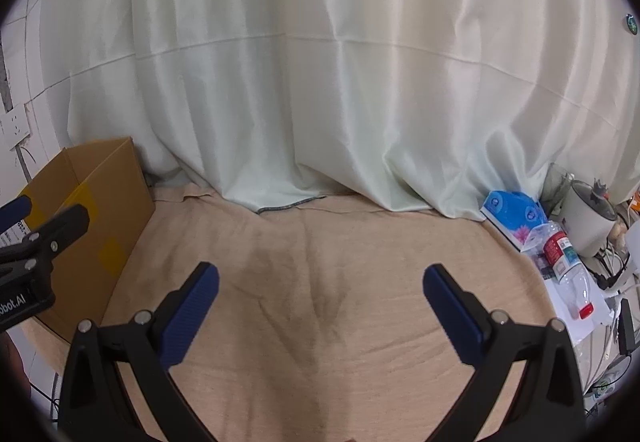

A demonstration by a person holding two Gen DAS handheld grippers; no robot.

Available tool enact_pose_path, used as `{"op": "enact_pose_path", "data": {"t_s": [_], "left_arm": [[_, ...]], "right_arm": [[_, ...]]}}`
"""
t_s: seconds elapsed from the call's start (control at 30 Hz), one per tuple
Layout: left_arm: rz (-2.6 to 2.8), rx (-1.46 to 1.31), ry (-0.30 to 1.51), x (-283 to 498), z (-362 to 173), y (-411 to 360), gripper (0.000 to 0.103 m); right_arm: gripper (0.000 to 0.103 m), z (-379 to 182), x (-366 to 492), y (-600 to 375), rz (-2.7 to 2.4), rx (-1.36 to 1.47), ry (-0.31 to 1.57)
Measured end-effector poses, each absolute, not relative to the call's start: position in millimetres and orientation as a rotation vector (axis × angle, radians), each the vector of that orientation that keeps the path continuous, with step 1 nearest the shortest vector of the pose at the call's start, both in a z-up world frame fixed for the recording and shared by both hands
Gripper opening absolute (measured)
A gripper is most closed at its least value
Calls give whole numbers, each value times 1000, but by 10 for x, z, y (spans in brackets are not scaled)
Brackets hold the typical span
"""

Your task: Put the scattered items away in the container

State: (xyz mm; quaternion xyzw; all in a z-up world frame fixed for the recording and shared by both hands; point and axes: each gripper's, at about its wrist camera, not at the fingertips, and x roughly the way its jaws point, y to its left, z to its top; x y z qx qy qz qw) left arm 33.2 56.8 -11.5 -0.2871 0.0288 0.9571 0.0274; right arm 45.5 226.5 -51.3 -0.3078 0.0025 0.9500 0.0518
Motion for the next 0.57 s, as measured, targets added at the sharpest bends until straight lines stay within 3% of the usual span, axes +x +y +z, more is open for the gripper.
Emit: {"op": "enact_pose_path", "data": {"t_s": [0.37,0.57], "left_arm": [[2967,-884,84,342,-91,569,103],[2971,-879,57,356,-94,522,103]], "right_arm": [[103,-441,508,2231,2976,-941,100],[103,-425,517,2205,2963,-927,61]]}}
